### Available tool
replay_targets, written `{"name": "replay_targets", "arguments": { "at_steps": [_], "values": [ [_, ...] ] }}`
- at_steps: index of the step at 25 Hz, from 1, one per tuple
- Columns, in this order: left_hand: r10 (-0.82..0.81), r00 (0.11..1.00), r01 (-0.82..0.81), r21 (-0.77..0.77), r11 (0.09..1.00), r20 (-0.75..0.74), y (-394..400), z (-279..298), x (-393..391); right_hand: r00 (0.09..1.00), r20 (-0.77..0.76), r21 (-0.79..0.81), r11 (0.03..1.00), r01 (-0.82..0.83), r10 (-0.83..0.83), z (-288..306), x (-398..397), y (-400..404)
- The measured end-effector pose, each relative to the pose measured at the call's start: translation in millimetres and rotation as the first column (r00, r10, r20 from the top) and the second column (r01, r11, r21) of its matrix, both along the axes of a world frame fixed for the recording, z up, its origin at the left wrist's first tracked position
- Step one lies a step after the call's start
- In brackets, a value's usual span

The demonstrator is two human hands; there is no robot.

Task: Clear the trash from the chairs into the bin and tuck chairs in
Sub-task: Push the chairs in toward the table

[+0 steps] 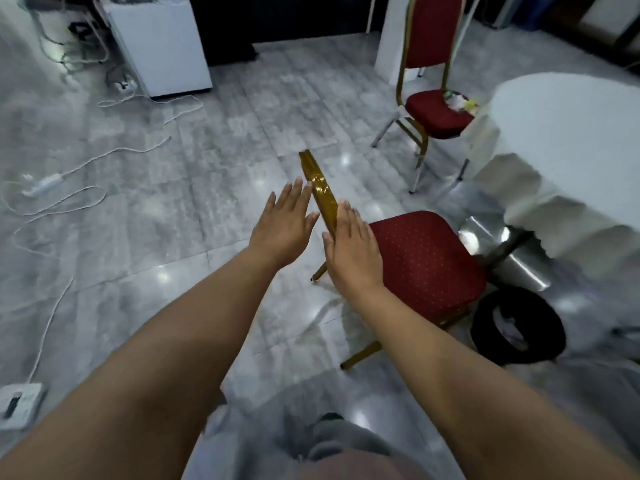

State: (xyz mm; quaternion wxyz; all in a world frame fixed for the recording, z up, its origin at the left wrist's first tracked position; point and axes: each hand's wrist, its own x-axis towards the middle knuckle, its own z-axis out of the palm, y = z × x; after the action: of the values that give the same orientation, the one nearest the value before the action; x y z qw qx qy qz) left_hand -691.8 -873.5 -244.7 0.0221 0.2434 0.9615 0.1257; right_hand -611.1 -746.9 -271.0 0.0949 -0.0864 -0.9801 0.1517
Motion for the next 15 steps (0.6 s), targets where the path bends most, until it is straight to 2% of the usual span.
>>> {"name": "replay_targets", "arguments": {
  "at_steps": [3,7,11,15],
  "values": [
    [-0.162,0.987,0.161,0.051,0.986,0.014,3.0,-0.1,-49.9,0.989,-0.024,0.024,0.989,0.147,-0.146,0.2,-17.2,-10.6],
    [-0.382,0.924,0.380,0.061,0.923,0.018,-0.7,-1.7,-106.0,0.922,-0.057,0.051,0.922,0.385,-0.382,-1.5,-28.3,-27.7],
    [-0.544,0.839,0.540,0.100,0.836,0.020,-3.8,-1.5,-137.7,0.812,-0.012,0.072,0.809,0.583,-0.584,2.8,-41.3,-46.8],
    [-0.621,0.783,0.615,0.153,0.773,-0.009,0.3,-5.1,-152.9,0.685,-0.030,0.051,0.684,0.728,-0.728,-0.2,-52.4,-63.7]
  ]
}}
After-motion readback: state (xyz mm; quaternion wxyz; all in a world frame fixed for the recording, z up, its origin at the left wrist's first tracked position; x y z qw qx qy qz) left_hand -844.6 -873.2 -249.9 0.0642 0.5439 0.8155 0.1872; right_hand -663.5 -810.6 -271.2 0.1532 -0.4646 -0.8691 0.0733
